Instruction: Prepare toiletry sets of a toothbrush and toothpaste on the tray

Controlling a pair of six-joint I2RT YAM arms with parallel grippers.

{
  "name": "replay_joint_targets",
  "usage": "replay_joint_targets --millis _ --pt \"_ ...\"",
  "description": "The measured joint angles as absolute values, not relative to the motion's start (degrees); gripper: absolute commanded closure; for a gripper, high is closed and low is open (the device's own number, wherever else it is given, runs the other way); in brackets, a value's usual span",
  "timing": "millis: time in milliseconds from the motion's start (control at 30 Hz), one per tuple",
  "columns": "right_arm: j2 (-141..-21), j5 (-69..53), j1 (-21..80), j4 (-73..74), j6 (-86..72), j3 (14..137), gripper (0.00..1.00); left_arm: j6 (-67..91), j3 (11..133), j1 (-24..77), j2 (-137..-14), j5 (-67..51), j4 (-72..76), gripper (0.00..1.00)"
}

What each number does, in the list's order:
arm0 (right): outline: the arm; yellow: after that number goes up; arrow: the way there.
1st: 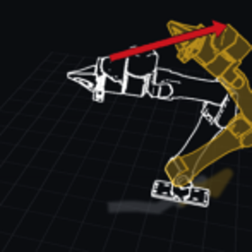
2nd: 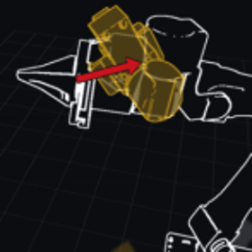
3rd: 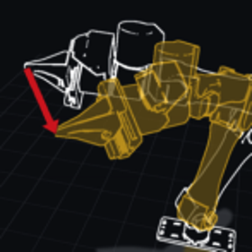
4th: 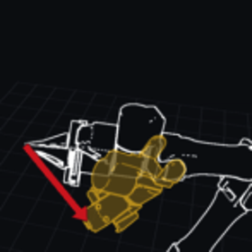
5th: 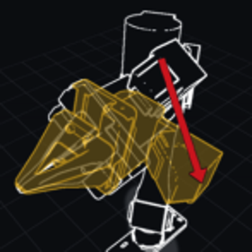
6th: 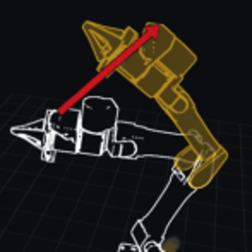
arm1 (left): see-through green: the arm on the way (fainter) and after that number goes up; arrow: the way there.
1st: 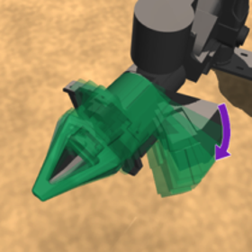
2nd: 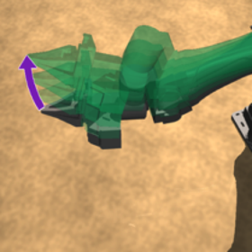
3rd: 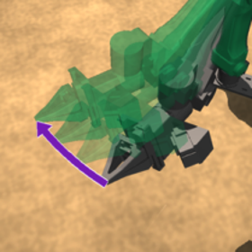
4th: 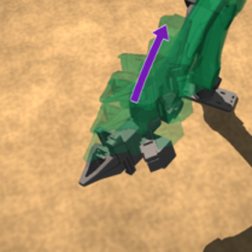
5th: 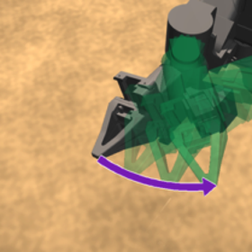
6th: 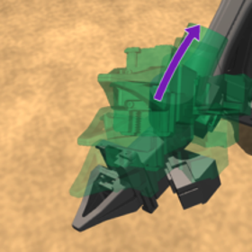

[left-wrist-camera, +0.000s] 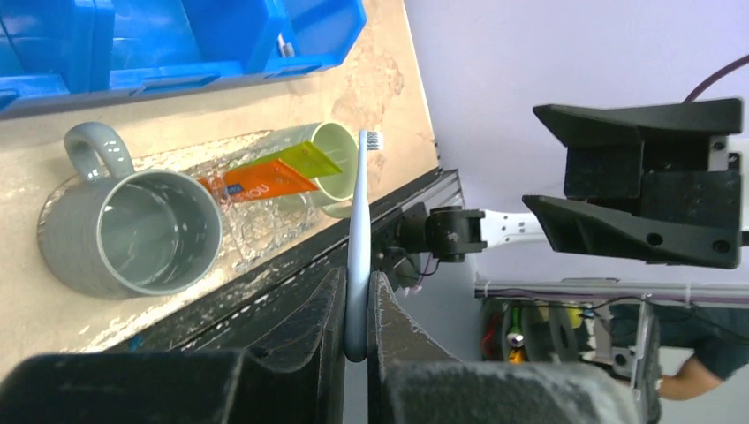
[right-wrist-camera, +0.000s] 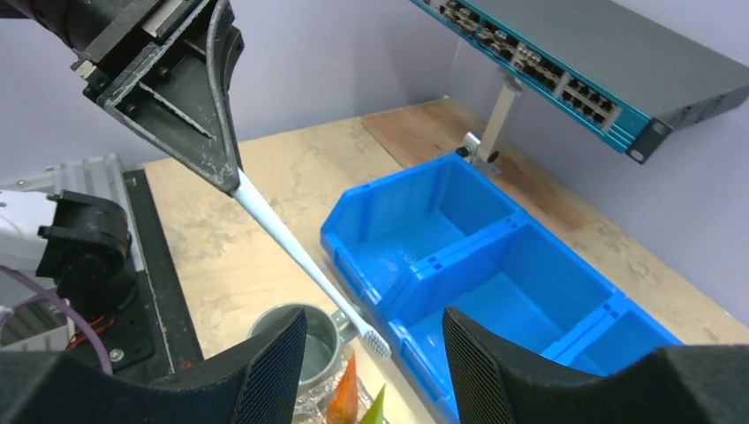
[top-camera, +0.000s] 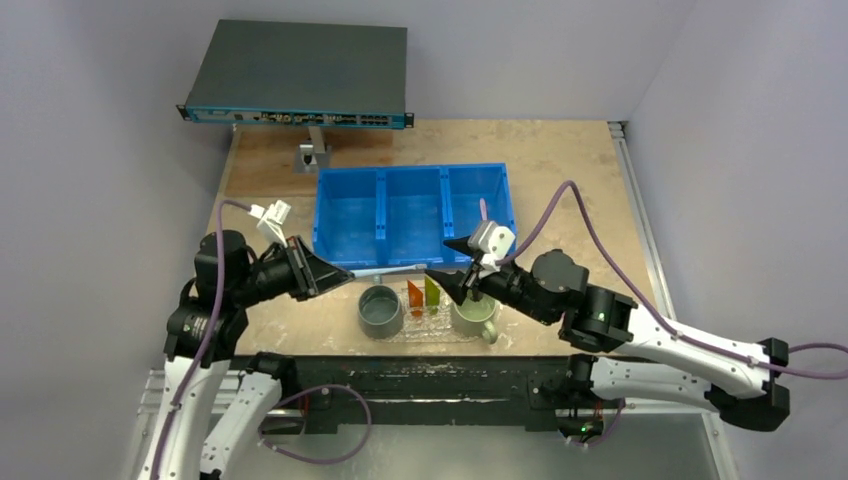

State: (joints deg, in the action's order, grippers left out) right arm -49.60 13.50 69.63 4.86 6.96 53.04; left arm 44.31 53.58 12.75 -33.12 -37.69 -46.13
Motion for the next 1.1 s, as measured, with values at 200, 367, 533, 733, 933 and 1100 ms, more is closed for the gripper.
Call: replay_joint_targets --millis 200,367,533,733,933,1100 --pt "-46.0 7.4 64.6 3.6 5.1 49.5 0.37 49.2 48.0 3.3 -34.6 -50.4 -37.7 1.00" --pt "-43.7 0.2 60.0 0.6 4.3 45.5 0.35 52.6 46.5 0.2 -34.3 -58.5 -33.0 1.00" --pt "-40.6 -7.3 57.8 -3.4 4.7 41.5 0.33 56.1 45.0 -1.5 -33.8 -64.7 -28.1 1.00" --pt "-33.5 -15.0 57.7 -10.3 6.1 35.4 0.31 60.4 42.3 -1.6 -33.5 -69.1 -22.3 1.00" --pt "-28.3 -20.5 57.7 -16.3 9.3 31.3 0.30 67.0 39.5 -1.1 -32.6 -71.9 -12.8 1.00" --pt "-27.8 -23.6 57.7 -19.0 12.3 29.7 0.30 69.7 39.5 1.3 -32.4 -73.4 -9.2 1.00"
